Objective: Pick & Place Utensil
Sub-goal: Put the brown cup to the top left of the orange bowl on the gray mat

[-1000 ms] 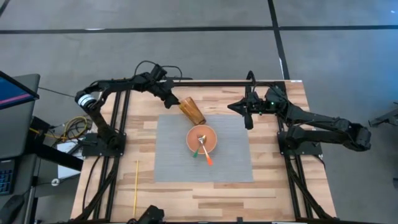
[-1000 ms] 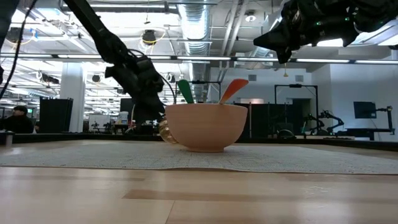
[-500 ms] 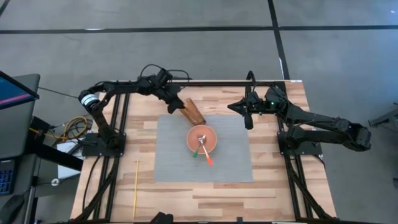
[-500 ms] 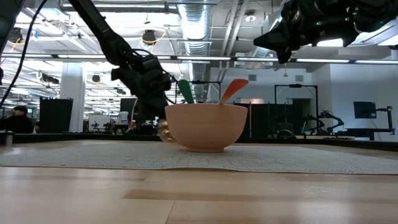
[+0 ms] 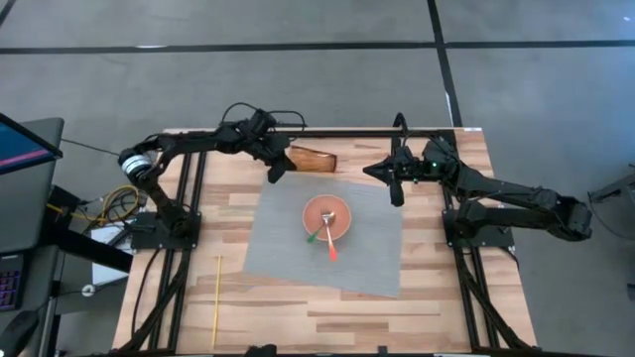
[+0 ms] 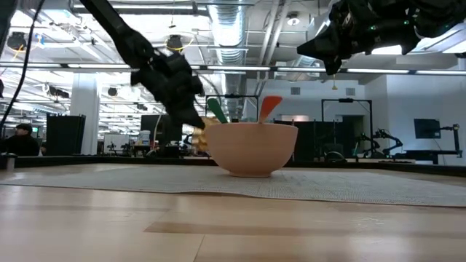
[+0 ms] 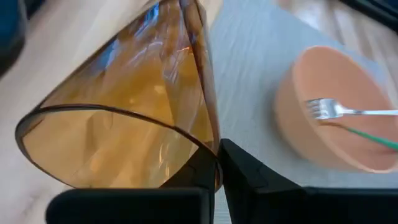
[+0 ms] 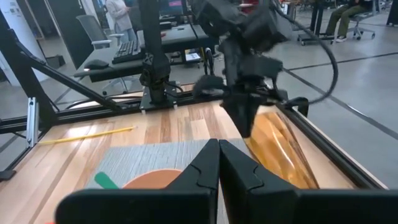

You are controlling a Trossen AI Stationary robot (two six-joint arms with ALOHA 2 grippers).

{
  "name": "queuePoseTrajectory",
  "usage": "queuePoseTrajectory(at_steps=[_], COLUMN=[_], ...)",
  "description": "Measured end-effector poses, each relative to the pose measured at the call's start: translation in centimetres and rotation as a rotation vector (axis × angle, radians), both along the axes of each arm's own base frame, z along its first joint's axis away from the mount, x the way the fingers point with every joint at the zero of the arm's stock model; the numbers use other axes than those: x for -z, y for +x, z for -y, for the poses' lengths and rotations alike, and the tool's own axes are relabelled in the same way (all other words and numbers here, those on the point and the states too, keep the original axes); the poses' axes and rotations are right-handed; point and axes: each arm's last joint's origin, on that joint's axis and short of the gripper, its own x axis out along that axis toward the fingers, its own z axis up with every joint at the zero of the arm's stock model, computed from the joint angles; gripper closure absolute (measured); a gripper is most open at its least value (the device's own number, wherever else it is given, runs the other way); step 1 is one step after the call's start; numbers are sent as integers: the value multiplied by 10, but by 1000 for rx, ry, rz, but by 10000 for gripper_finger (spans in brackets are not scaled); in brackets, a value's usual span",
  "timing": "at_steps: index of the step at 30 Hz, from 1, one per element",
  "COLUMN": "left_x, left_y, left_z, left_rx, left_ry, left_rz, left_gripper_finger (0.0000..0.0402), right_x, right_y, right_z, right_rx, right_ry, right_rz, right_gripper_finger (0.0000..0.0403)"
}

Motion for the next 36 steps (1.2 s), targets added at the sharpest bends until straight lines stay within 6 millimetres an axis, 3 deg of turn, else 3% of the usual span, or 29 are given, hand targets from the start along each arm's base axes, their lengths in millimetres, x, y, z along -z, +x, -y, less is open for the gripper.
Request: queuePoseTrajectory(at_steps=[5,9,13,16,23,36], left_x=[-45,-79,-101,-110,-104,-56], left_y=[-11,-29,-50,-62,-79,-43], left_z=[21,56,93,114,125,103], left_rx=[-44,-115,-164,-187,-216,-249], left_ry=[131,252,359,290,217,339], left_rz=[17,-58,-153,-200,-391,-660], left_gripper_finger=[390,388,383,382,381,380], right_x=[0,0,0,0,0,1], right_y=[0,0,0,0,0,0], right_z=[0,0,0,0,0,0], right_rx=[0,0,2,2,2,4], right_ry=[1,2,2,2,2,5], right_rz=[-2,-4,-4,-4,-4,-10], right_gripper_finger=[402,402,402,402,402,402])
